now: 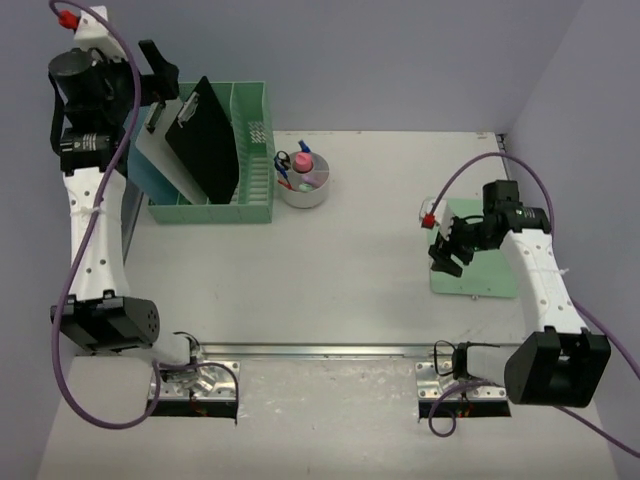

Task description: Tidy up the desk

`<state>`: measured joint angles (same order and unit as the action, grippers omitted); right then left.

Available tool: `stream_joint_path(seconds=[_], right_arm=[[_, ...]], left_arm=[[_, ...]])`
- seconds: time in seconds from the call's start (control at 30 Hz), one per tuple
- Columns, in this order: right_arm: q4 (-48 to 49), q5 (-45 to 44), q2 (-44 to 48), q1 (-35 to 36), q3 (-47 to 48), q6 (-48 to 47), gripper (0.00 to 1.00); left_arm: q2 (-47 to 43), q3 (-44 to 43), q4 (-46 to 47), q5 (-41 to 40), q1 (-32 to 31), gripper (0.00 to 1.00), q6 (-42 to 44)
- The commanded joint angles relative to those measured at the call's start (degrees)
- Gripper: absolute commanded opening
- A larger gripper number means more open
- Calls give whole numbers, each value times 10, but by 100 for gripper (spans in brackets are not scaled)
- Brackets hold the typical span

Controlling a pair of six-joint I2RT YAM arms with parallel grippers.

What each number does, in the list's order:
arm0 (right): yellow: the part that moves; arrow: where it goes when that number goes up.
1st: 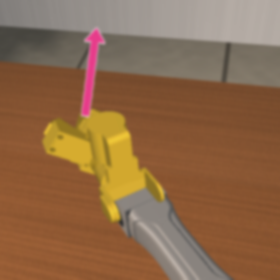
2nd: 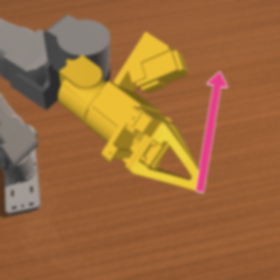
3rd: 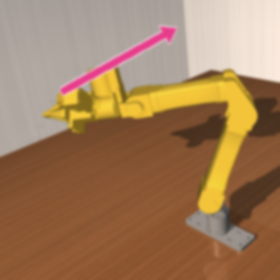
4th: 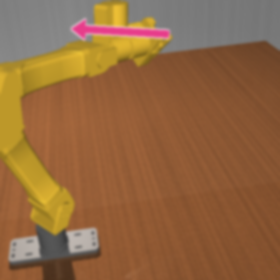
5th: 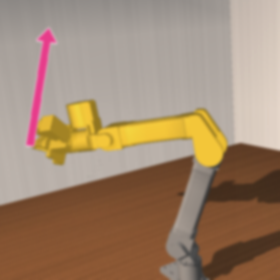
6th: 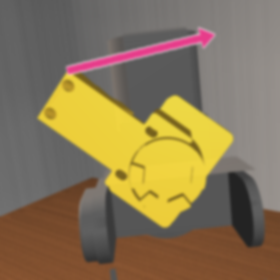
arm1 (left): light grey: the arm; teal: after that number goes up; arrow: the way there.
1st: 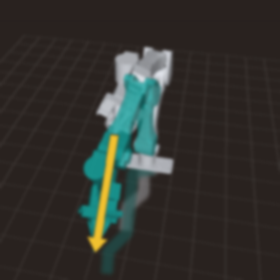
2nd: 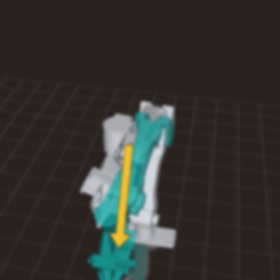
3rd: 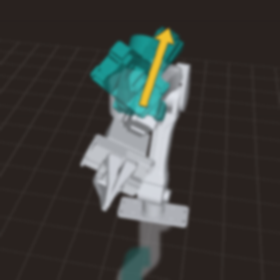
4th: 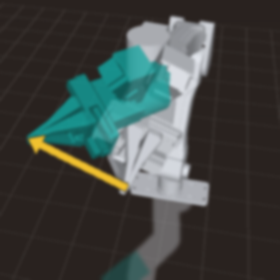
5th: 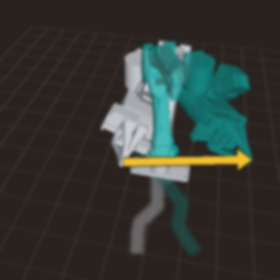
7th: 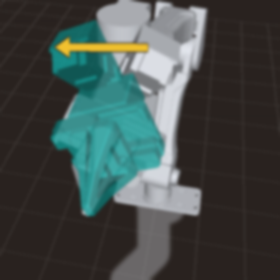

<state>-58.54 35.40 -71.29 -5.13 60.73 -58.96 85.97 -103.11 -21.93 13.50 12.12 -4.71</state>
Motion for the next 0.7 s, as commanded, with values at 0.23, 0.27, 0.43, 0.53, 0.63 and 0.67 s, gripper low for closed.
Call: stream_joint_path(seconds=[0.23, 0.27, 0.43, 0.53, 0.63, 0.67], right_arm=[[54, -145, 35, -31, -148, -187, 71], [85, -147, 40, -34, -161, -185, 76], [196, -162, 72, -44, -275, -199, 79], [270, -159, 95, -45, -333, -204, 76], [343, -149, 120, -45, -398, -212, 72], [383, -142, 128, -45, -431, -215, 72]], left_arm=[[-91, 18, 36, -54, -57, 100, 109], [-99, 49, 41, -56, -61, 100, 110], [-124, 116, 58, -51, -63, 100, 102], [-123, 137, 58, -46, -64, 100, 95], [-121, 145, 61, -44, -63, 100, 88], [-120, 146, 62, -44, -63, 100, 87]])
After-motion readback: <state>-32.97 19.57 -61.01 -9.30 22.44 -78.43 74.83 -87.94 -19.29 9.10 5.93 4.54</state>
